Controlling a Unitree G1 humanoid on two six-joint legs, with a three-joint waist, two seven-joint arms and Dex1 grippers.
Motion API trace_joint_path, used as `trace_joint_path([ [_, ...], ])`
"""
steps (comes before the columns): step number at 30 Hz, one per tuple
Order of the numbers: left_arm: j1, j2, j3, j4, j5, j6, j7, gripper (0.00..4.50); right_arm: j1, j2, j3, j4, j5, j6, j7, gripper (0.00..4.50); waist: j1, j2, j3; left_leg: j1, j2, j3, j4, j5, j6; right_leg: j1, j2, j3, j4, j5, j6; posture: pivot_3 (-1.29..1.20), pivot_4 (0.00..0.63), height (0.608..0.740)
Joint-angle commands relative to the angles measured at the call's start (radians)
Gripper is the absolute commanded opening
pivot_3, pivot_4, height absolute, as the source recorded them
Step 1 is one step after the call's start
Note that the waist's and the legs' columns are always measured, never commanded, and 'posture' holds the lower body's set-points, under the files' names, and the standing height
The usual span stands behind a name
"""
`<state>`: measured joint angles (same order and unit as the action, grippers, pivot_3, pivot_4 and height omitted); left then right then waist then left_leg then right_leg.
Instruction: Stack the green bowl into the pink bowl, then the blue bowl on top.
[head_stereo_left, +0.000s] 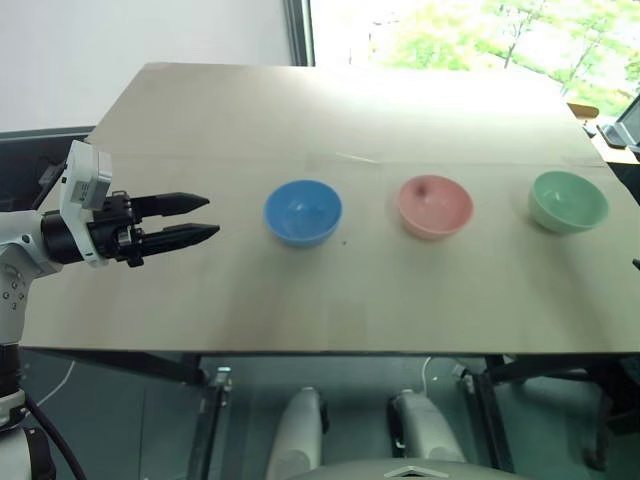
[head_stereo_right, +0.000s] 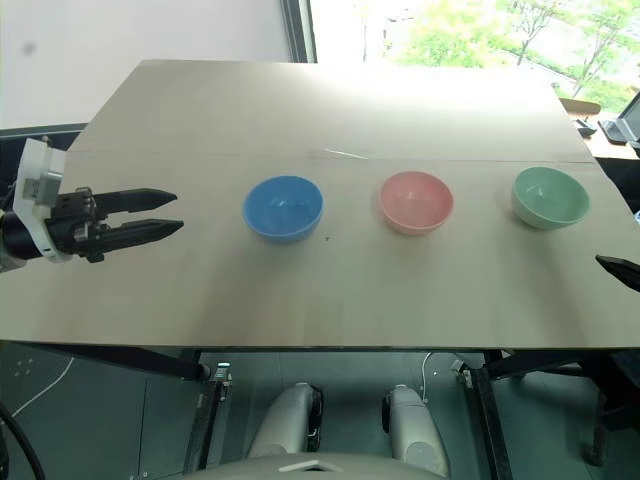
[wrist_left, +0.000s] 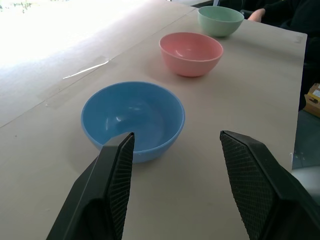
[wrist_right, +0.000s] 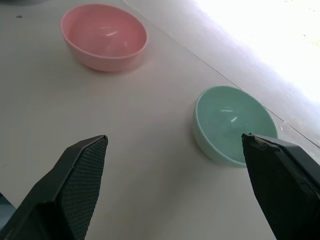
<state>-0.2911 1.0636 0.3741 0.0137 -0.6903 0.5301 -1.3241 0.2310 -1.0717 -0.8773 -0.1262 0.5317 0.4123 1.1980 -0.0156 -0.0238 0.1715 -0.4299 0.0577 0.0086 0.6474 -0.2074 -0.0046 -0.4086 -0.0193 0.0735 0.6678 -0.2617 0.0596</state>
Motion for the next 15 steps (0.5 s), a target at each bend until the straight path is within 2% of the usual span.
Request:
trace_joint_path([
  [1,-0.037,0.001,0.0,-0.019,-0.005,0.004,0.015,2.88,-0.034,0.006,0.023,-0.019,0.011,-0.006,-0.018,4.5,0.0,0.0,0.0,0.0,0.0,0.0,0.0,0.0,0.0,0.0,0.0,0.0,0.0,0.0,0.0,0.0,0.15,0.74],
  [4,-0.077,-0.037,-0.021,-0.034,-0.014,0.02,0.055,2.88,-0.083,0.032,0.105,-0.052,0.012,0.0,-0.067,4.5,0.0,0.0,0.0,0.001,0.0,0.0,0.001,0.0,0.0,0.001,0.0,0.0,0.0,0.0,0.0,0.0,0.15,0.74],
  [11,-0.123,-0.094,-0.059,-0.05,-0.002,-0.004,0.073,2.88,-0.136,0.075,0.205,-0.133,0.005,0.008,-0.142,4.5,0.0,0.0,0.0,-0.001,0.0,0.0,0.001,0.0,0.0,0.0,0.0,0.0,0.001,0.004,0.001,0.0,0.15,0.74],
  [15,-0.147,-0.133,-0.11,-0.09,0.001,-0.032,0.053,2.88,-0.25,0.092,0.388,-0.2,-0.023,0.046,-0.238,4.5,-0.002,0.0,0.0,-0.001,0.0,0.0,0.001,0.0,0.0,0.0,0.0,0.0,0.001,0.004,0.001,0.0,0.15,0.74],
])
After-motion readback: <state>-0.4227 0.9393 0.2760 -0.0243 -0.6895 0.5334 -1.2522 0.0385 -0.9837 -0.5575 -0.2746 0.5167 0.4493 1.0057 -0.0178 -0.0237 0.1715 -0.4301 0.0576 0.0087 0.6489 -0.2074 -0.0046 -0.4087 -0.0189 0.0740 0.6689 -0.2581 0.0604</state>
